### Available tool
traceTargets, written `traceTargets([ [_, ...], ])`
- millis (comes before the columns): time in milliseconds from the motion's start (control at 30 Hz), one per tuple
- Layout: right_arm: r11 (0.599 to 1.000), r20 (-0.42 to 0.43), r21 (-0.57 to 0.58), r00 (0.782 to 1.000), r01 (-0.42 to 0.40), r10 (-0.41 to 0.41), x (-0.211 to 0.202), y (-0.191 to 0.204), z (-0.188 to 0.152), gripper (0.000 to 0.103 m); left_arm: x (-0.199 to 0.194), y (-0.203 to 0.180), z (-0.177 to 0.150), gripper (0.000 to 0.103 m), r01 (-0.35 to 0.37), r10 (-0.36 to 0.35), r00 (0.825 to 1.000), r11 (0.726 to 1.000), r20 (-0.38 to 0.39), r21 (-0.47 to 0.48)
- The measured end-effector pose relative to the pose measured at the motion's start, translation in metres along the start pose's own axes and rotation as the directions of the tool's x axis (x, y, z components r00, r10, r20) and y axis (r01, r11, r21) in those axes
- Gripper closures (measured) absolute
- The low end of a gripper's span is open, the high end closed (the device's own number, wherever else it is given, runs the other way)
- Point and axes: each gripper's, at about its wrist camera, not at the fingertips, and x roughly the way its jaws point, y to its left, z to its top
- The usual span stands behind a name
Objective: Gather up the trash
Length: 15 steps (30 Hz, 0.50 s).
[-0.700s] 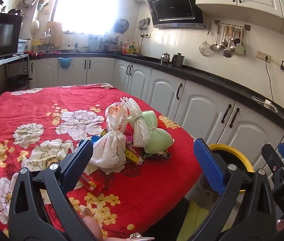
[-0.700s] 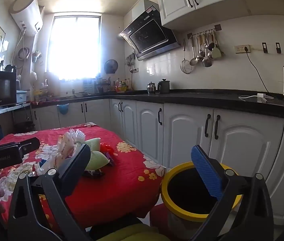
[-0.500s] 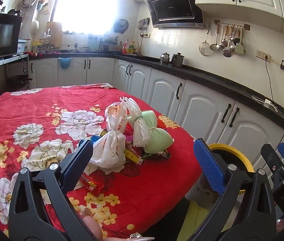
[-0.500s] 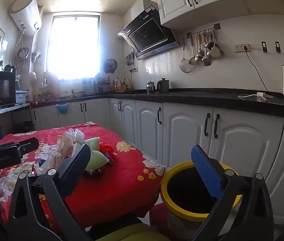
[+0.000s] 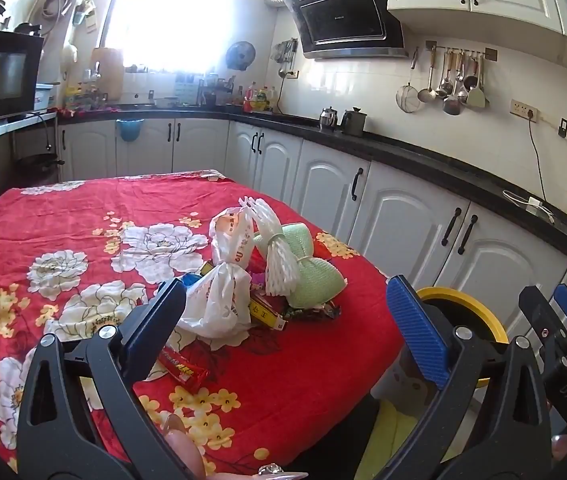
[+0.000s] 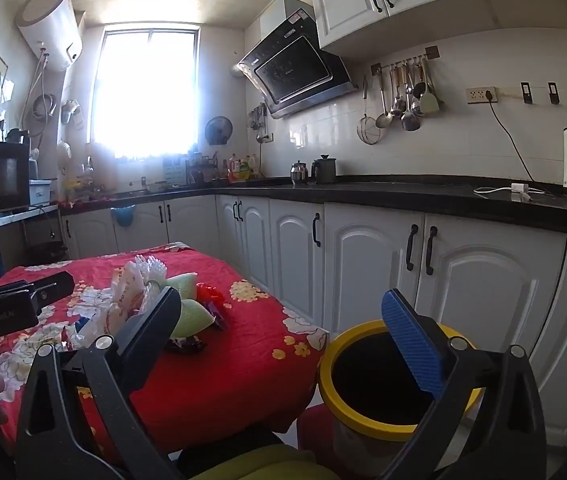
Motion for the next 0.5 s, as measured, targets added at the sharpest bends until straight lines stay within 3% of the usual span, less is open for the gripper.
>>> traceTargets([
  [500,1.0,-0.003,0.002,1.0,0.0,0.0,0.0002,-0.0013,-0.0029,0.005,-0.0017,-0.0017,0.0056,0.011,-0.001,0.001,1.0,1.0,0.004,0.005],
])
